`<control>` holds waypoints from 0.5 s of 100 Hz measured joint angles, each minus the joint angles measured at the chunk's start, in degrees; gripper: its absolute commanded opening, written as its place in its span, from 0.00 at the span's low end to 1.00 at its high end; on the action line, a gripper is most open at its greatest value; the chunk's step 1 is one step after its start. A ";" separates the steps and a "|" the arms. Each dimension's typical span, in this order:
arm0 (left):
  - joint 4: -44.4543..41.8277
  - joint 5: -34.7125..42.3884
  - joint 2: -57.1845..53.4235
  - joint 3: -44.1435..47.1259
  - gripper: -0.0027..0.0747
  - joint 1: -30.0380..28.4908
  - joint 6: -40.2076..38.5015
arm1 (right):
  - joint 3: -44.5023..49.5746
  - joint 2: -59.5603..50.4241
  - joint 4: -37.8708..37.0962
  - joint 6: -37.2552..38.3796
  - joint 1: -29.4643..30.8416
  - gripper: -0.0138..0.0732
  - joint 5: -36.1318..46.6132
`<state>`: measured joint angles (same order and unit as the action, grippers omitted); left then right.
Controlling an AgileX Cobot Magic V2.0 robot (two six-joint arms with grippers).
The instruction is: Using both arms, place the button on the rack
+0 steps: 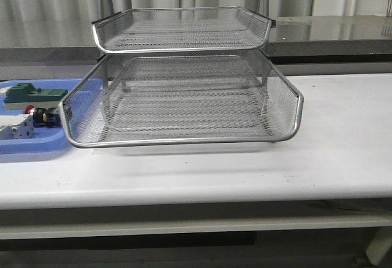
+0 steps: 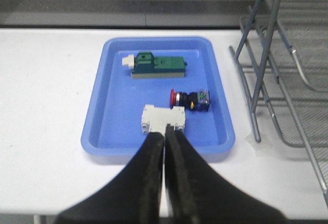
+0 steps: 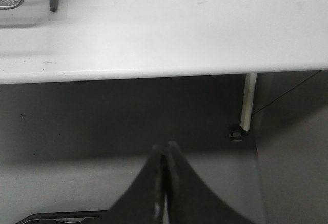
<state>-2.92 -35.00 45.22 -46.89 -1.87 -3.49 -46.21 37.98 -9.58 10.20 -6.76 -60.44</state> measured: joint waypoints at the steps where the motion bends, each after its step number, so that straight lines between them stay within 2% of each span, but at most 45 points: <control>1: -0.05 -0.77 0.98 -0.81 0.04 0.00 0.02 | 0.00 0.00 0.00 0.00 0.00 0.08 0.00; 24: -0.29 -10.37 16.06 -12.26 0.04 0.00 4.88 | 0.00 0.00 0.00 0.00 0.00 0.08 -0.10; 50: -0.82 -13.11 28.21 -19.10 0.04 0.00 6.78 | 0.00 0.00 0.00 0.09 0.00 0.08 -0.10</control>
<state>-3.74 -48.11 73.43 -65.99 -1.87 3.29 -46.21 37.98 -9.58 10.30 -6.76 -60.53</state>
